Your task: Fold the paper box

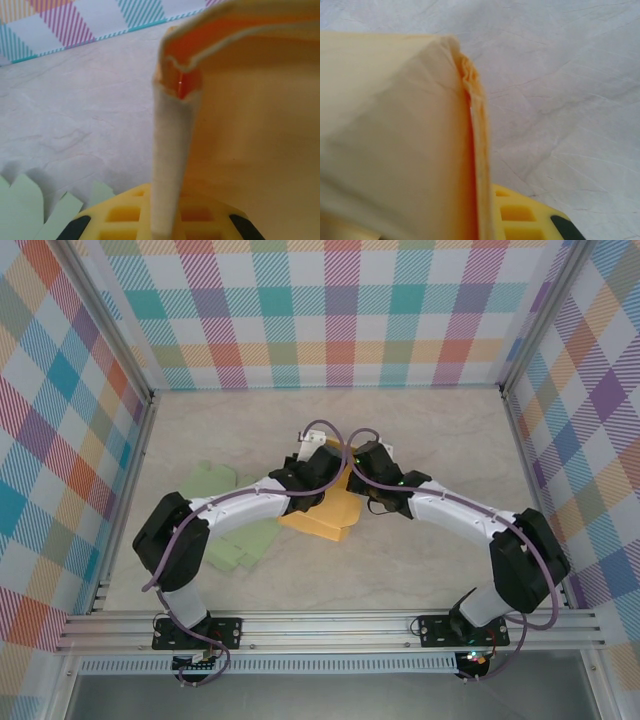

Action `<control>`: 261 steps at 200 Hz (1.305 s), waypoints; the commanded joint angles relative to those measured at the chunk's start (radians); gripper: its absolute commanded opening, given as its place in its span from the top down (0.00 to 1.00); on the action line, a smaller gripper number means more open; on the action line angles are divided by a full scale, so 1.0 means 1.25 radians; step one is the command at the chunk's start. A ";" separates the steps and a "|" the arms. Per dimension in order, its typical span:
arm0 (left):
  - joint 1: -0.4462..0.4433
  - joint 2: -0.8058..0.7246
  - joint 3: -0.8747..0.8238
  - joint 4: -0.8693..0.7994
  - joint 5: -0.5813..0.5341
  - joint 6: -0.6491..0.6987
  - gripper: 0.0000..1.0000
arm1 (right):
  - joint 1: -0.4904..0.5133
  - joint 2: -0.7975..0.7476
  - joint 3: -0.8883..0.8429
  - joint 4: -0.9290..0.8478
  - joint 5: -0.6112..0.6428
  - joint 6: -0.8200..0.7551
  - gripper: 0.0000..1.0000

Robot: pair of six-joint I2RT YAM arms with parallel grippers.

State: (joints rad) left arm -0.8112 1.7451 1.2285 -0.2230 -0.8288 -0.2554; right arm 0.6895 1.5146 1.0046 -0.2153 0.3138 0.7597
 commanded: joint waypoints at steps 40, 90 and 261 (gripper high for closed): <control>0.028 -0.039 -0.014 0.056 0.080 -0.069 0.68 | -0.001 0.034 0.037 -0.072 0.014 0.022 1.00; 0.021 -0.118 -0.048 0.034 0.288 -0.113 0.33 | -0.022 0.061 0.072 -0.169 0.018 -0.005 1.00; 0.068 -0.358 -0.170 -0.079 0.394 -0.198 0.00 | -0.089 0.282 0.215 -0.612 -0.151 -0.339 1.00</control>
State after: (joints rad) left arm -0.7460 1.3331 1.0462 -0.3161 -0.3511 -0.4873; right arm 0.5873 1.7901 1.1980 -0.8909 0.1062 0.4007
